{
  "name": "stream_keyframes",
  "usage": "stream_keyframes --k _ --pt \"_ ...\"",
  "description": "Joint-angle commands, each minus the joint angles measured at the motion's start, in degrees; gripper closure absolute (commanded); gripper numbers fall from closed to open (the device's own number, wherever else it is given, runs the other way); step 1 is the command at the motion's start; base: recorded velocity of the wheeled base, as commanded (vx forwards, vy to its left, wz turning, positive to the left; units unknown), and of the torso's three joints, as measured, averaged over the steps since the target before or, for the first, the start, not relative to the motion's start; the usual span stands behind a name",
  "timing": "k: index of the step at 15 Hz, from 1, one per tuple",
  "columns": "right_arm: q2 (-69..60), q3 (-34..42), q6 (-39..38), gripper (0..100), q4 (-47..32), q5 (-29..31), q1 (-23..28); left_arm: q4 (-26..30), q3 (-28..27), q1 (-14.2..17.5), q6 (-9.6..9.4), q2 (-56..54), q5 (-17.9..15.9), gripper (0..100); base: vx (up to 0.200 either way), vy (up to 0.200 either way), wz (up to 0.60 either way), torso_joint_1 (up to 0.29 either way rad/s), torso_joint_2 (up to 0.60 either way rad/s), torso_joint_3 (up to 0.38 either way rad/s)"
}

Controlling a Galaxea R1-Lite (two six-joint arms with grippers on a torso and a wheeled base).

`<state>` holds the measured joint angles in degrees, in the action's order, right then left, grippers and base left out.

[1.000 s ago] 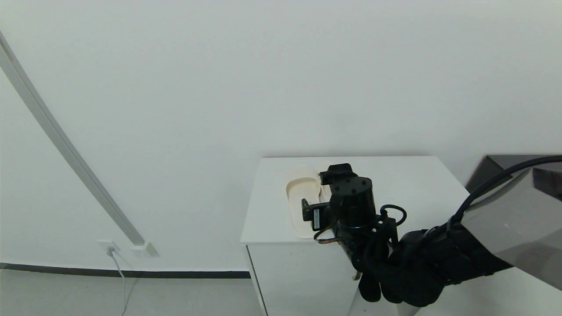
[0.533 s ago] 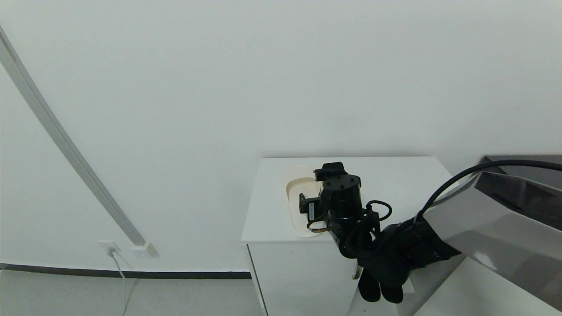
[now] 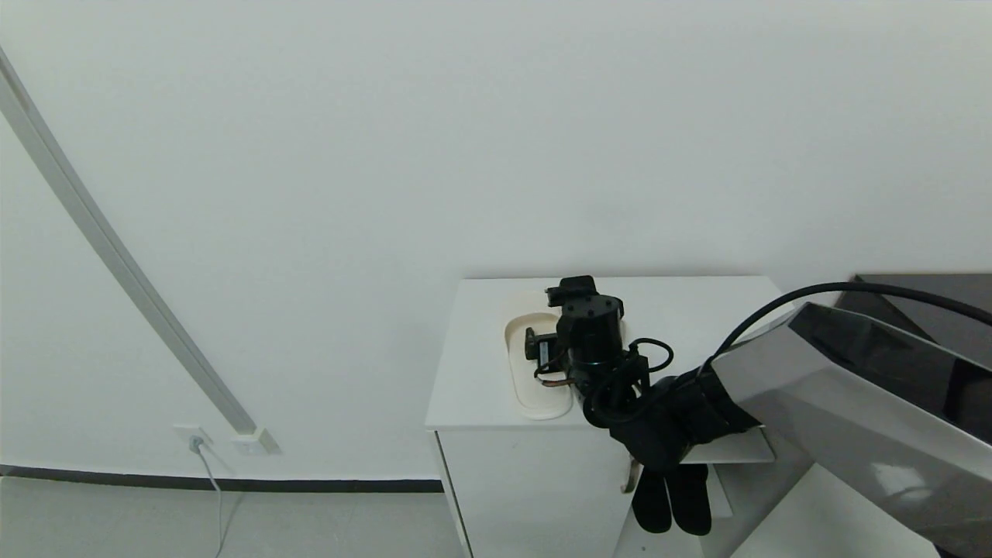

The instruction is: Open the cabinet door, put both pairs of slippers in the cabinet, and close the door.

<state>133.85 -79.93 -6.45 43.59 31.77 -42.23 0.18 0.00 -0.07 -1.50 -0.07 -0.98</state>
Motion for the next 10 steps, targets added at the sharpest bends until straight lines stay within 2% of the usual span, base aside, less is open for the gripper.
stream_keyframes --k 1,10 --pt "0.9 -1.0 -0.1 100 0.0 0.0 0.1 0.0 -0.1 0.0 0.01 0.1 0.0 100 0.000 0.000 0.00 0.000 0.00 0.000" --pt "0.5 -1.5 -0.1 100 0.4 -0.5 0.1 0.0 0.0 0.0 0.01 0.1 0.1 100 0.000 0.000 0.00 0.000 0.00 0.000"
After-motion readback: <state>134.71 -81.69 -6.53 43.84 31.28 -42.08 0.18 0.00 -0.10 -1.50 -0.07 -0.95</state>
